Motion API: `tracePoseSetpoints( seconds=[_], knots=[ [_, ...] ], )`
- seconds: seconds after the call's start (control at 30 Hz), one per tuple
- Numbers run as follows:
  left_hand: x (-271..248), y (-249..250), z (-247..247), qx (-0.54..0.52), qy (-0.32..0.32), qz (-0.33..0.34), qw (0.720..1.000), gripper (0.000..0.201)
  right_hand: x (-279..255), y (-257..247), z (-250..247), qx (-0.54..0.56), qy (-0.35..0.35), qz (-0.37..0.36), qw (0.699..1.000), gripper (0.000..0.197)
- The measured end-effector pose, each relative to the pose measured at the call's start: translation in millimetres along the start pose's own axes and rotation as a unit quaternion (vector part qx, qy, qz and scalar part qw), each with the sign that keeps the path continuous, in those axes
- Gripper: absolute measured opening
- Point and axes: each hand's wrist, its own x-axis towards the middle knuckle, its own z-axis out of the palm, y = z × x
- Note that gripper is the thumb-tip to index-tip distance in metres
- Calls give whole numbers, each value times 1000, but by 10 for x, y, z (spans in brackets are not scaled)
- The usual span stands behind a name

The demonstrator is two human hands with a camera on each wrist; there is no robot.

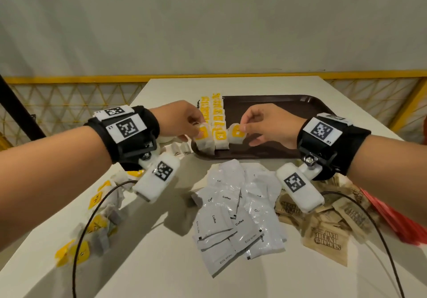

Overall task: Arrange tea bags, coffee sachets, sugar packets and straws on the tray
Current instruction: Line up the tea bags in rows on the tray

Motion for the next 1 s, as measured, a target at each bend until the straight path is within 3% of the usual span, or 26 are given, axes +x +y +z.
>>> tracePoseSetpoints(
  seconds=[0.17, 0.43, 0.53, 0.7, 0.8, 1.0],
  knots=[
    [257, 107, 207, -74, -1, 15, 997, 12, 76, 43, 6, -24, 32, 14, 999, 9],
    [611, 195, 398, 149, -23, 58, 987, 30, 169, 108, 28, -57, -12, 6, 998, 20],
    [661, 176, 417, 175, -23, 74, 981, 30, 218, 124, 108, -93, -32, 4, 995, 19],
    [649, 116, 371, 126, -4, 77, 989, 22, 332, 143, 287, -180, 0, -48, 983, 15],
    [615, 60, 325, 71, -2, 63, 995, 17, 364, 133, 337, -206, -18, -49, 977, 17],
    [546, -5, 221, 17, 39, 40, 998, 9, 395, 99, 340, -297, -51, -58, 952, 40]
  ],
)
